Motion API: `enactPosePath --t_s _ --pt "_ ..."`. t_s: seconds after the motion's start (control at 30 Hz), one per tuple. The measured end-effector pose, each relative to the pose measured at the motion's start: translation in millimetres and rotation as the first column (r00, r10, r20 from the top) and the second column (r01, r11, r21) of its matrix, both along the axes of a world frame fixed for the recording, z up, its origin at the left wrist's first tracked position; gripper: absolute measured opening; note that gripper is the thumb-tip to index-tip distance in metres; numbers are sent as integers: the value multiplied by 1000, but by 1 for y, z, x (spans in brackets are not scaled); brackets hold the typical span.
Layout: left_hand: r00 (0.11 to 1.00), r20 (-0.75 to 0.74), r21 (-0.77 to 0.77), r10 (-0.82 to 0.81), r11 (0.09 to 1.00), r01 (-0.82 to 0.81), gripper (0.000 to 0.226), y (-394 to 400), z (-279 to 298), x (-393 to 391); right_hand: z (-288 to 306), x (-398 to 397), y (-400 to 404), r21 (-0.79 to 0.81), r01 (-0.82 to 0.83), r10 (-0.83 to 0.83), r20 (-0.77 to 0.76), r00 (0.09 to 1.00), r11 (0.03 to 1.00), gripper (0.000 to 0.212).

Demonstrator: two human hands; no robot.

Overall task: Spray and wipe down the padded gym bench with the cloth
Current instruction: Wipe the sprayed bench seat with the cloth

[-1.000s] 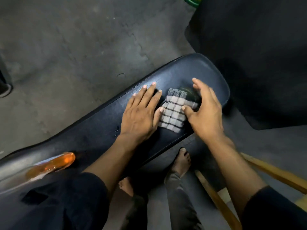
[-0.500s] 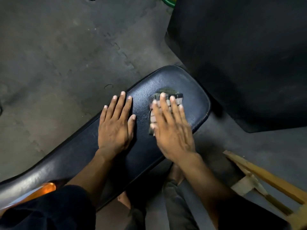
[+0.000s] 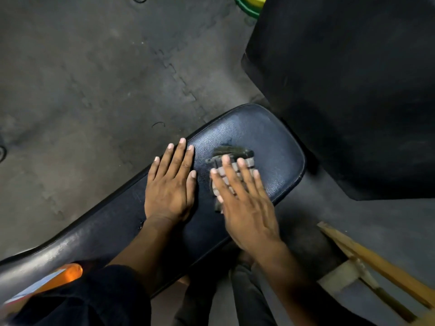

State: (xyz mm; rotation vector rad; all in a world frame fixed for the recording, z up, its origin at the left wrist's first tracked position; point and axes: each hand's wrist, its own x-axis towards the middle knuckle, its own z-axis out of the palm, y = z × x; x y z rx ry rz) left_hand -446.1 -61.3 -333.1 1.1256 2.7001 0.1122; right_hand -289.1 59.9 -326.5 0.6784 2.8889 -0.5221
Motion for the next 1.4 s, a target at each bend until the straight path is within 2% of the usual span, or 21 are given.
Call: enactPosePath --t_s 0.1,0.27,0.37,0.5,0.67,0.9,1.0,1.1,1.23,1.4 --pt "1000 0 2 4 1000 -4 61 -1 -1 0 0 -5 19 25 63 -64 36 997 998 64" --pt "1000 -11 9 -10 1000 10 61 -5 -4 0 -1 -58 48 48 137 -140 62 988 989 68" --pt "1000 -13 9 -4 1000 5 60 -6 -5 0 2 -69 36 31 91 -93 75 993 995 68" --pt "1000 -10 35 0 999 0 60 -7 -5 0 6 -20 5 15 -41 40 66 997 999 68" --pt "999 -32 39 -2 999 3 60 -6 -6 -1 11 22 32 120 99 -119 168 979 988 63" --pt "999 -42 60 -6 998 9 60 -7 -7 0 3 -55 59 74 151 -159 115 981 986 66" --pt "999 -36 69 -1 998 3 59 -7 -5 2 4 -52 28 46 81 -85 100 991 996 66" --pt "1000 -31 71 0 997 2 60 -7 -2 2 10 -12 -5 23 -21 19 105 994 1000 66" --pt "999 -51 91 7 996 -3 59 -5 -2 3 14 22 13 86 84 -98 169 981 993 63" --pt "998 -61 93 -9 996 15 59 -8 -6 4 17 -29 50 66 181 -190 176 966 981 67"
